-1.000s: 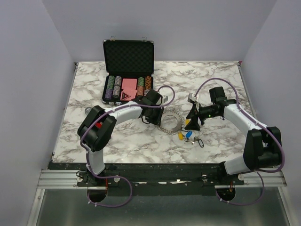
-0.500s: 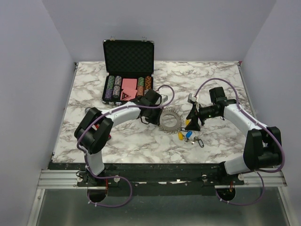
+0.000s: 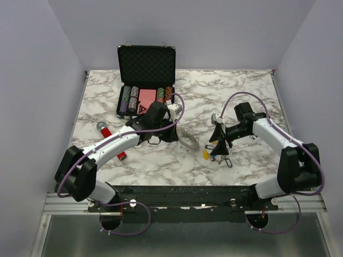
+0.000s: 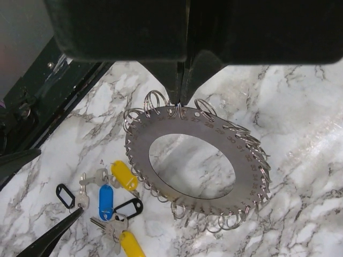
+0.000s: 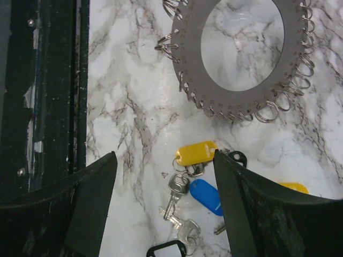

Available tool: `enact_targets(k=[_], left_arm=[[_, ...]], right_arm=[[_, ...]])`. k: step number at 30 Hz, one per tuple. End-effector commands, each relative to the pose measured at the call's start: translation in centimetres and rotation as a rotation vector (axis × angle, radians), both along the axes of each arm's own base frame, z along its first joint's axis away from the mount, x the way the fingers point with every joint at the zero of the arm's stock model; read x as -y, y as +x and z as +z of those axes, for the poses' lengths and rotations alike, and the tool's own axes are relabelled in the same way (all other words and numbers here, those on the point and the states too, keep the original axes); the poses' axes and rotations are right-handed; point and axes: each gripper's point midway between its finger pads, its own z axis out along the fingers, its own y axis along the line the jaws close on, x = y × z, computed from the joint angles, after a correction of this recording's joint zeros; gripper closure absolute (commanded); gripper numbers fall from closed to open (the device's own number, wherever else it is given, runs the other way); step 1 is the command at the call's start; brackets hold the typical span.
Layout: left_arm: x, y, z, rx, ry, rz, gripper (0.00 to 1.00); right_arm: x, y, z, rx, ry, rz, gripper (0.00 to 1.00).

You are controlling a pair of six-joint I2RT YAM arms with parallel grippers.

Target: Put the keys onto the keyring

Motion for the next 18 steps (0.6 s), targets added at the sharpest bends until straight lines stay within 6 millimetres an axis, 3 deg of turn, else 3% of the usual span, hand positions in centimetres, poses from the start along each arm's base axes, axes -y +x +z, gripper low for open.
enact_targets(k=[1,11,18], left_arm=[[-0.3,-2.1,1.3,-0.025,-0.072,-0.025,1.00],[-1.0,-5.0,2.4,-0.057,-0.185,-0.017,1.00],[-0.5,-5.2,2.9,-0.085,-0.249,0.008,1.00]], right_arm=[[-1.5,-1.4,1.2,0.026,0.063,0.105,0.20],[-4.6,-2.6,1.6,0.192,-0.023,0.318,0.20],[-6.3,-2.3,3.4,0.253,-0.023,0.401,0.20]])
